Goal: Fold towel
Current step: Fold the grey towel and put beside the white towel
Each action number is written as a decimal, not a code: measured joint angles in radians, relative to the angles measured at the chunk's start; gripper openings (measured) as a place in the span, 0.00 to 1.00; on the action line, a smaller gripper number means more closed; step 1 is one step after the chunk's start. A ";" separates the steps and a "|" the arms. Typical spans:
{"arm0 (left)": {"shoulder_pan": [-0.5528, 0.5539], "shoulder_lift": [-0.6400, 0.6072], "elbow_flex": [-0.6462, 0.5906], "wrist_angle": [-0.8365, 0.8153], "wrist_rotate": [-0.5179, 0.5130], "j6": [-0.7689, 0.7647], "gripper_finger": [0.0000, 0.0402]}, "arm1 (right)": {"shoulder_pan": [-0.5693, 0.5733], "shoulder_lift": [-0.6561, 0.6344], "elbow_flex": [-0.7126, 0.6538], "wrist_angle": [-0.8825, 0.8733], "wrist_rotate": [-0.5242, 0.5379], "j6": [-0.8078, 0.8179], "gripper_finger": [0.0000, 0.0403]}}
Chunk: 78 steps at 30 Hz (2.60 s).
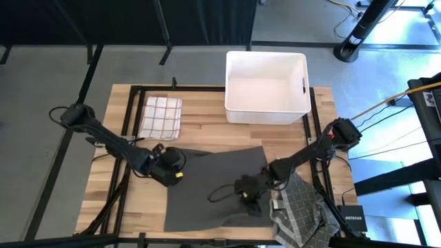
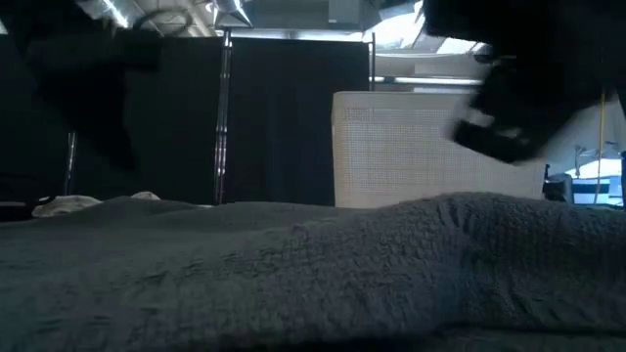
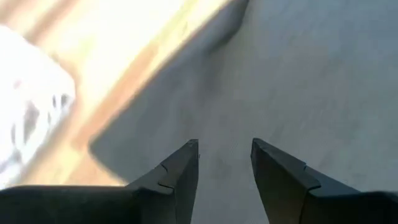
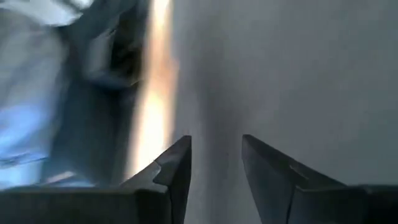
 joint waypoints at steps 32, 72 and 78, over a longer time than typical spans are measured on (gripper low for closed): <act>0.489 0.006 -0.193 0.427 0.364 0.867 0.27 | -0.105 0.182 -0.021 0.171 0.542 -0.389 0.35; 0.540 0.004 -0.192 0.205 0.190 0.484 0.06 | -0.103 0.200 0.000 0.134 0.476 -0.308 0.35; 0.529 0.004 -0.192 0.296 0.222 0.586 0.18 | -0.105 0.187 0.079 0.031 0.537 -0.387 0.35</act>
